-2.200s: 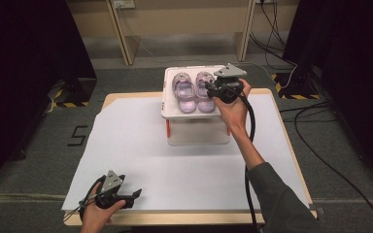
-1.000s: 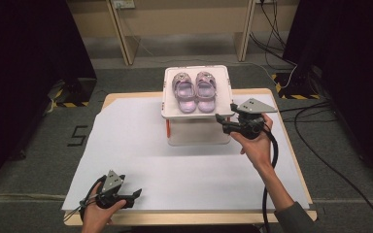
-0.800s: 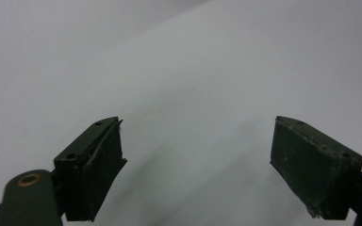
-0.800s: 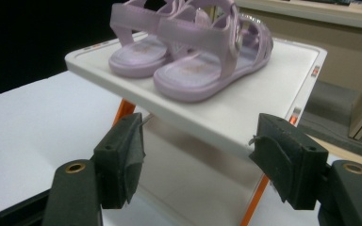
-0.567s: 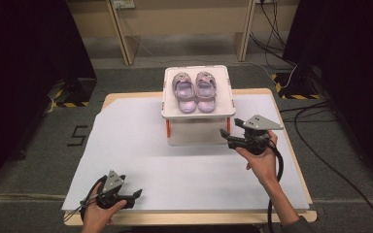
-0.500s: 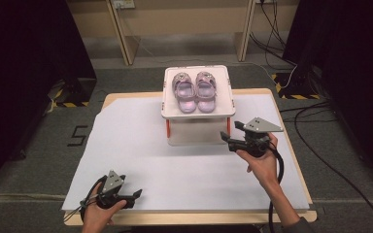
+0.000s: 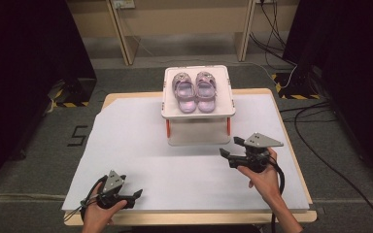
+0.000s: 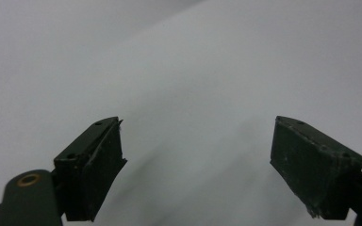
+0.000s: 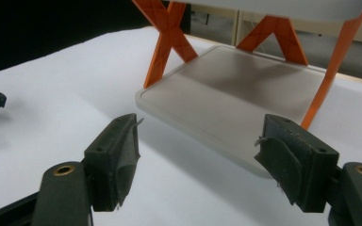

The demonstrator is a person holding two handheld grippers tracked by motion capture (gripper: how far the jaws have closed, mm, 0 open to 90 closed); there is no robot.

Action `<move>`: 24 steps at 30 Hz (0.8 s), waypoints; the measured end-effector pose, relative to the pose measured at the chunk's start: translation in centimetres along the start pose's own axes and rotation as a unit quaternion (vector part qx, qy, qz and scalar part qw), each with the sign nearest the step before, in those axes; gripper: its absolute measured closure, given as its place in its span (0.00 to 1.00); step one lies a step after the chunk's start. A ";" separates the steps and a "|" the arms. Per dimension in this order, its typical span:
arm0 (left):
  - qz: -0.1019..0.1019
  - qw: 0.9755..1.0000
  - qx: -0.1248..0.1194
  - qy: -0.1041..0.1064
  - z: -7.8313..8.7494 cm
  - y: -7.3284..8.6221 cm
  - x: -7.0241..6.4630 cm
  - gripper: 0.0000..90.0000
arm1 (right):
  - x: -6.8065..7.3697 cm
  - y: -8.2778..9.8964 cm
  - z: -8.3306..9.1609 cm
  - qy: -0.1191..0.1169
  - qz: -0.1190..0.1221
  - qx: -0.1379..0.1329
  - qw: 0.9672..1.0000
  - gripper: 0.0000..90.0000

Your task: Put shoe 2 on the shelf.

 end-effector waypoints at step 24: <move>0.000 1.000 -0.003 0.002 0.0 -0.1 -0.1 0.19 | 1.8 5.4 -0.5 -0.024 -0.003 0.043 0.999 0.26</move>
Point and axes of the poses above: each handheld gripper's, and its own axes: z roughly backward along the jaws, y roughly out of its underside, x roughly to its left, the point moved 6 cm from there along -z, roughly forward along the jaws, and after that the axes turned 10 degrees about x, right-handed, at the moved point
